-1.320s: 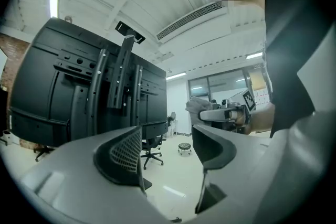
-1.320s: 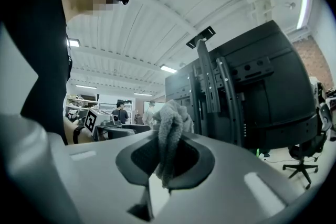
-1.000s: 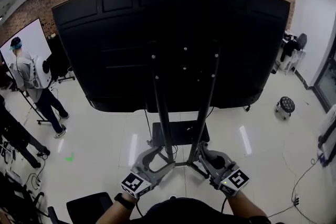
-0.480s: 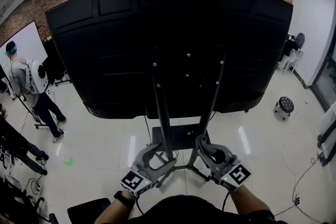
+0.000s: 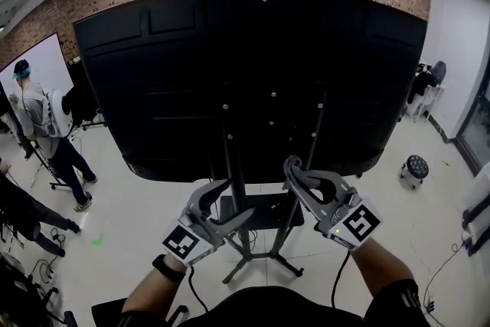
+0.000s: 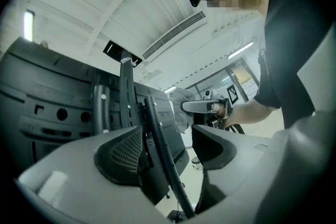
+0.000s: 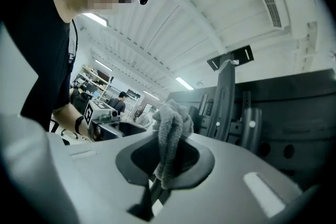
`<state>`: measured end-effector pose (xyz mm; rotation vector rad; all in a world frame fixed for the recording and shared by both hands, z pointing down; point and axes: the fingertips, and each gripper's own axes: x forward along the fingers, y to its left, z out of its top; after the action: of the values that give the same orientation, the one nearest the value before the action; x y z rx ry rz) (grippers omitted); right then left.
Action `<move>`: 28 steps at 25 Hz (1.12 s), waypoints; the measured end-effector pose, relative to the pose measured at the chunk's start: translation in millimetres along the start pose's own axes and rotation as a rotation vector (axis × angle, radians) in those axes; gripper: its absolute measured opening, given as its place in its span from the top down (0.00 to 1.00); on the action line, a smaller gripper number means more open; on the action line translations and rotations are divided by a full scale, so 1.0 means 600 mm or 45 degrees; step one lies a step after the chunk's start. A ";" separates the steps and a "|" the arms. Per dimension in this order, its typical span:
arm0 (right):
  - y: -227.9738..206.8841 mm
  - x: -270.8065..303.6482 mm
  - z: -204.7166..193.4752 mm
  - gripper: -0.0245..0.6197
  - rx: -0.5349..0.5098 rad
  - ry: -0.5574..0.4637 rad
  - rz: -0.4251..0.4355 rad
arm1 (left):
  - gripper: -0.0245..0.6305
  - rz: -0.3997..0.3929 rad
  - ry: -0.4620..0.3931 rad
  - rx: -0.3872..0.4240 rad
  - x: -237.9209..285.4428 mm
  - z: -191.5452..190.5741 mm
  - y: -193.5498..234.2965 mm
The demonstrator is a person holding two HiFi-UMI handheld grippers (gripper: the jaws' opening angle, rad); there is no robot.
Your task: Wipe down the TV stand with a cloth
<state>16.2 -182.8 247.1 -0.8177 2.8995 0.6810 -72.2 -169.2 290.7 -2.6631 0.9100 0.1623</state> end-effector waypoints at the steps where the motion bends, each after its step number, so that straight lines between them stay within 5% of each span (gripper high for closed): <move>1: -0.013 0.009 0.018 0.93 -0.031 -0.007 0.008 | 0.48 0.003 -0.018 0.026 0.008 0.021 0.012; 11: -0.130 0.100 0.179 0.93 -0.343 -0.078 0.015 | 0.48 -0.002 -0.145 0.415 0.087 0.228 0.083; 19: -0.224 0.173 0.310 0.93 -0.576 -0.087 -0.050 | 0.48 0.021 -0.223 0.492 0.152 0.370 0.138; 28: -0.298 0.284 0.436 0.93 -0.884 0.010 -0.155 | 0.48 0.085 -0.188 0.637 0.216 0.468 0.204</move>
<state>-56.5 -289.7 -88.7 -1.0236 2.5736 1.7052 -45.5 -240.6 -33.1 -2.1335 0.8589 0.1251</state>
